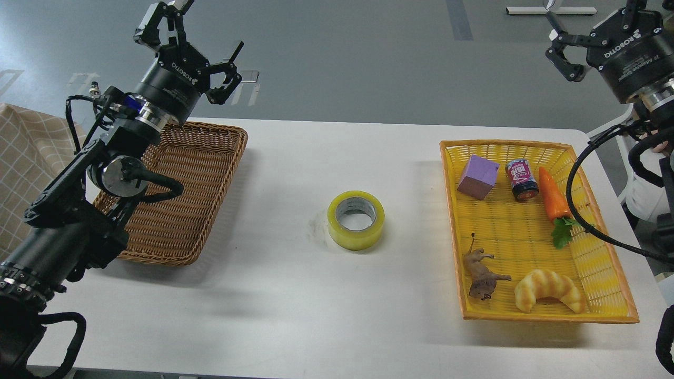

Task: Place and transfer tape with both arms
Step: 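Release the tape and raise the right arm away from the table, then reach the left gripper from the wicker basket toward the tape roll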

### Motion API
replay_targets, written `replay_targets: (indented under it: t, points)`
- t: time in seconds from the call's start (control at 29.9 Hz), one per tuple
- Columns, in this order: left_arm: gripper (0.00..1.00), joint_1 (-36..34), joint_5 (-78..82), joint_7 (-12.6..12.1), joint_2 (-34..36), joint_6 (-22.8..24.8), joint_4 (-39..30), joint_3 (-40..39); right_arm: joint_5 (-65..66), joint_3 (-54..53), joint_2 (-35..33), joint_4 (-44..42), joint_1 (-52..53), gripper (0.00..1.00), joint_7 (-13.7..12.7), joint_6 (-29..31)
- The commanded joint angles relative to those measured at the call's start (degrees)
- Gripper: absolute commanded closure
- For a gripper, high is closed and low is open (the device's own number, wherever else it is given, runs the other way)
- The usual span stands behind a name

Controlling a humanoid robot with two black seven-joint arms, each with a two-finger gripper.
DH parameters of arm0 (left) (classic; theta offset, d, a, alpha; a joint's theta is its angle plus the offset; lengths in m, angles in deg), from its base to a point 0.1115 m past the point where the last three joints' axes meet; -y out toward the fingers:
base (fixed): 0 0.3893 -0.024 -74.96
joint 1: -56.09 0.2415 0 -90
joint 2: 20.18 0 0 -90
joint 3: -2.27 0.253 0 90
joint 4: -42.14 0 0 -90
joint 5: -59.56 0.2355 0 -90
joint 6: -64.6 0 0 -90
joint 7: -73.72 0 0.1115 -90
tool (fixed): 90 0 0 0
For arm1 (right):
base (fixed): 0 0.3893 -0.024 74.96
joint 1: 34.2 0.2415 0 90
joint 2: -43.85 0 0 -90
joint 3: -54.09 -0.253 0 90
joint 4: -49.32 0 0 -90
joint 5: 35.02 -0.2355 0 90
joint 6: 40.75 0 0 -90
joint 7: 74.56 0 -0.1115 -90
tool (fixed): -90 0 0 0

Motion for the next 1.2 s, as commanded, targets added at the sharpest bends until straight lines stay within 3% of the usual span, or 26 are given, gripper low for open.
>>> replay_targets:
  t: [0.0,0.74,1.17]
  points:
    - [0.02,0.2,0.0,0.2,-0.2,1.3,-0.1,-0.1,-0.1,-2.2,0.1,0.1,-1.1,0.00,0.2,0.0]
    - [0.02,0.3,0.4,0.2,0.2,1.3,-0.1,0.0,0.0,-2.7,4.5,1.2,-3.3,0.00,0.2,0.0]
    - [0.02,-0.5,21.4,0.3,2.0,-0.6,-0.9,-0.1,-0.2,-2.7,4.6,3.4,-8.8,0.00,0.1,0.0]
